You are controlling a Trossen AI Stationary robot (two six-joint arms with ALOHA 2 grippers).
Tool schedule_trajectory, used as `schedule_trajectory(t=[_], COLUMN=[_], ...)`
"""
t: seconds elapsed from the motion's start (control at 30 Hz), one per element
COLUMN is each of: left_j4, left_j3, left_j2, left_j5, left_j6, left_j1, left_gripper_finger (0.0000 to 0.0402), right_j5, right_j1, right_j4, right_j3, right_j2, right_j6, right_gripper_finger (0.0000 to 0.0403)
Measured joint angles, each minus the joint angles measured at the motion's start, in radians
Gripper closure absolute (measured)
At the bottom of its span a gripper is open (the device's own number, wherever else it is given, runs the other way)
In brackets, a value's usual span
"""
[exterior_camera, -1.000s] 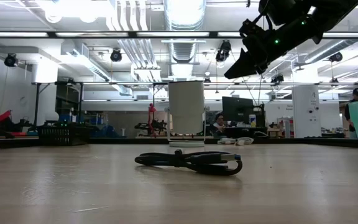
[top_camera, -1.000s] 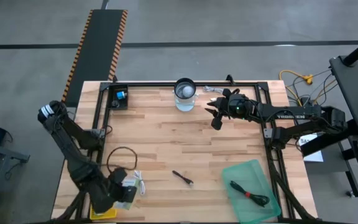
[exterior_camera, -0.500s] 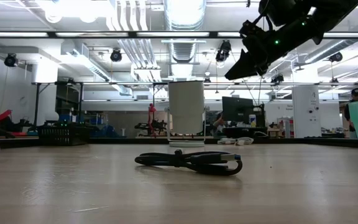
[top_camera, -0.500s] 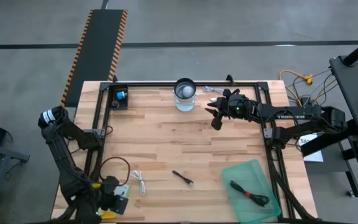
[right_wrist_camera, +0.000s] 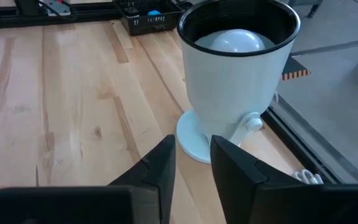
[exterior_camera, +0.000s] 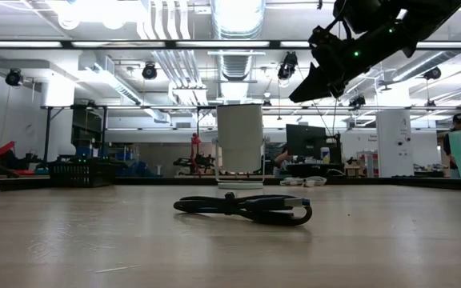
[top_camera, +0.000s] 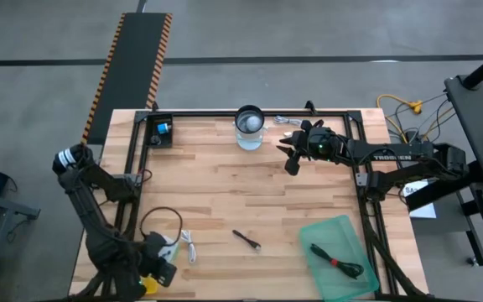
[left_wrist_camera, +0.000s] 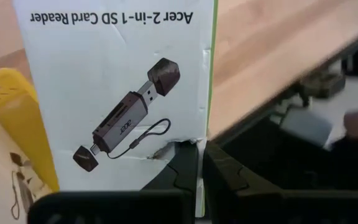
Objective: Pick and place items into bin
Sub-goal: Put the white card reader box into the yellow bin
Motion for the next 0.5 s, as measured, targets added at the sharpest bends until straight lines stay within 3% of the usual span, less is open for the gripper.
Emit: schedule_trajectory(t=[0.13, 0.23, 0.5], left_j4=[-0.037, -0.07, -0.009], left_j3=[0.056, 0.089, 0.121], left_j2=[0.028, 0.036, 0.03], left_j5=[0.103, 0.11, -0.106], left_j6=[0.193, 0.385, 0.99], left_j1=[0.046, 0.081, 0.118], left_gripper_finger=[0.0401, 0.0401, 0.0401], right_j5=[0.0, 0.0, 0.0], right_j1=[0.0, 0.0, 0.0], right_j4=[0.0, 0.001, 0.006], right_j3=[0.0, 0.0, 0.0], right_j2=[0.0, 0.0, 0.0], right_j6=[0.0, 0.002, 0.113], right_gripper_finger=[0.0317, 0.0319, 0.0319])
